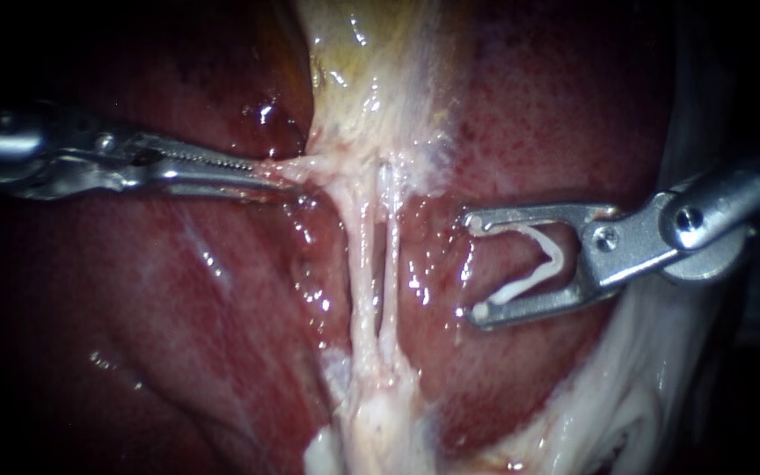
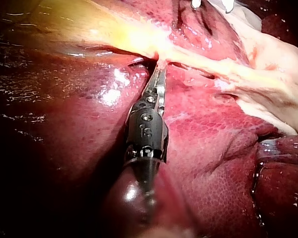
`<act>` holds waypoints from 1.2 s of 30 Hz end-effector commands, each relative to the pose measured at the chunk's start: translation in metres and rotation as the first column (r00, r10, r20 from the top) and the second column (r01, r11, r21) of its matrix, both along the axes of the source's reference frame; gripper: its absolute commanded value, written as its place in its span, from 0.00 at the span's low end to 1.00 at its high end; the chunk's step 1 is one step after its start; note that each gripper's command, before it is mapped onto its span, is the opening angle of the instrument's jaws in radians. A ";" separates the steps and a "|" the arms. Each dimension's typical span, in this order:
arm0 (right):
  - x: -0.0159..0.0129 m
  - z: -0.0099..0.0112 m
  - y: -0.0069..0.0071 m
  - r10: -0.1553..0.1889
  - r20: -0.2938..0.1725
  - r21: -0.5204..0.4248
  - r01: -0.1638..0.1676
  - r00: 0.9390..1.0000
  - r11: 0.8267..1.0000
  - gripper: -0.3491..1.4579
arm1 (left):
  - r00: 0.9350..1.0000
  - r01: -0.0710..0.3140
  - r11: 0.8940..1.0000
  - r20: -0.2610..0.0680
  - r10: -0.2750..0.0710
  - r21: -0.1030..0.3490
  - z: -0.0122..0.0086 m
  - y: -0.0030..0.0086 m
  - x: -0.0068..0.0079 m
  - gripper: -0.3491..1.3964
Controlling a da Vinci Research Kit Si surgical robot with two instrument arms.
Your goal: Clipping first clip left tube
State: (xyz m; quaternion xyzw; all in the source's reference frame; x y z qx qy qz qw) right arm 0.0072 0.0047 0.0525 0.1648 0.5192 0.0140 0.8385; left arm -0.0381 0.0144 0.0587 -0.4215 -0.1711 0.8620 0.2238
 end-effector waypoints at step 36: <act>0.0046 0.0016 -0.0019 0.059 0.039 0.089 -0.062 0.998 0.994 0.46 | 0.987 0.124 0.992 0.110 -0.119 -0.040 -0.0095 0.0043 0.0045 0.00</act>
